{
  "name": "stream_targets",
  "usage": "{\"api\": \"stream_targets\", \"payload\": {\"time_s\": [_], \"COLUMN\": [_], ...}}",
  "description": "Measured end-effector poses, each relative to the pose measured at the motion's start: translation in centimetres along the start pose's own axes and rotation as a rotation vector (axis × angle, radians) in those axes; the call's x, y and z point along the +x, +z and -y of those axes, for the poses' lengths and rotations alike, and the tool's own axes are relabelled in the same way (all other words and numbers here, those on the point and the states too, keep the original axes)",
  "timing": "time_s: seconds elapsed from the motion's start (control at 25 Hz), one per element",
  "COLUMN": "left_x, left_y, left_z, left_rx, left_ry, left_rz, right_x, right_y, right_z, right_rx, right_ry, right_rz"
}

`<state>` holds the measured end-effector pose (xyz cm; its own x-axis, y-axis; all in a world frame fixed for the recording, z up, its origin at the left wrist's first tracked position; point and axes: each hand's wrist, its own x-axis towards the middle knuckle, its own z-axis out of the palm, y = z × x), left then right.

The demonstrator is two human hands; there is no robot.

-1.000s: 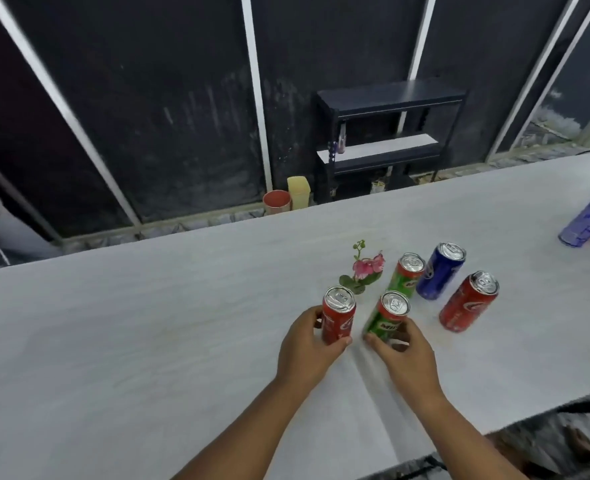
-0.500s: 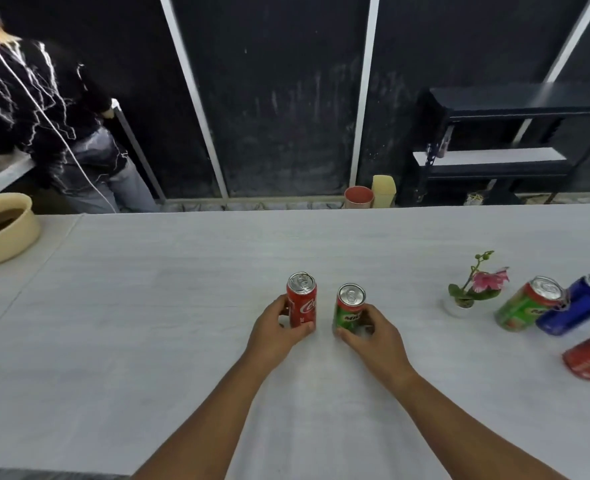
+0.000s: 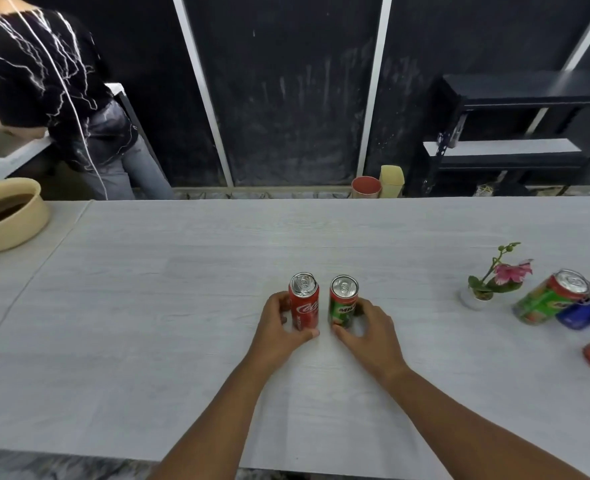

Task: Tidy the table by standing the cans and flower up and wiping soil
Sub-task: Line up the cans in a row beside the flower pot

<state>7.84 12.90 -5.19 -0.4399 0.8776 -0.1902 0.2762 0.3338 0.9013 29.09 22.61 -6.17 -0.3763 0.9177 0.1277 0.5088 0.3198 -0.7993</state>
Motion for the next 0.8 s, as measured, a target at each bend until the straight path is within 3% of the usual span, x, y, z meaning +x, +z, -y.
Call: {"api": "stream_targets", "payload": {"time_s": [0.16,0.8], "left_x": [0.2,0.0], "left_y": [0.6,-1.6], "left_z": [0.2,1.1], "left_rx": [0.073,0.012], "left_ry": [0.060,0.026], "left_rz": [-0.097,-0.046], "right_x": [0.3,0.4], "right_y": [0.2,1.7], "right_z": [0.0,-0.7], "right_rx": [-0.095,-0.322], "right_ry": [-0.069,-0.158], "right_rz": [-0.039,-0.114]}}
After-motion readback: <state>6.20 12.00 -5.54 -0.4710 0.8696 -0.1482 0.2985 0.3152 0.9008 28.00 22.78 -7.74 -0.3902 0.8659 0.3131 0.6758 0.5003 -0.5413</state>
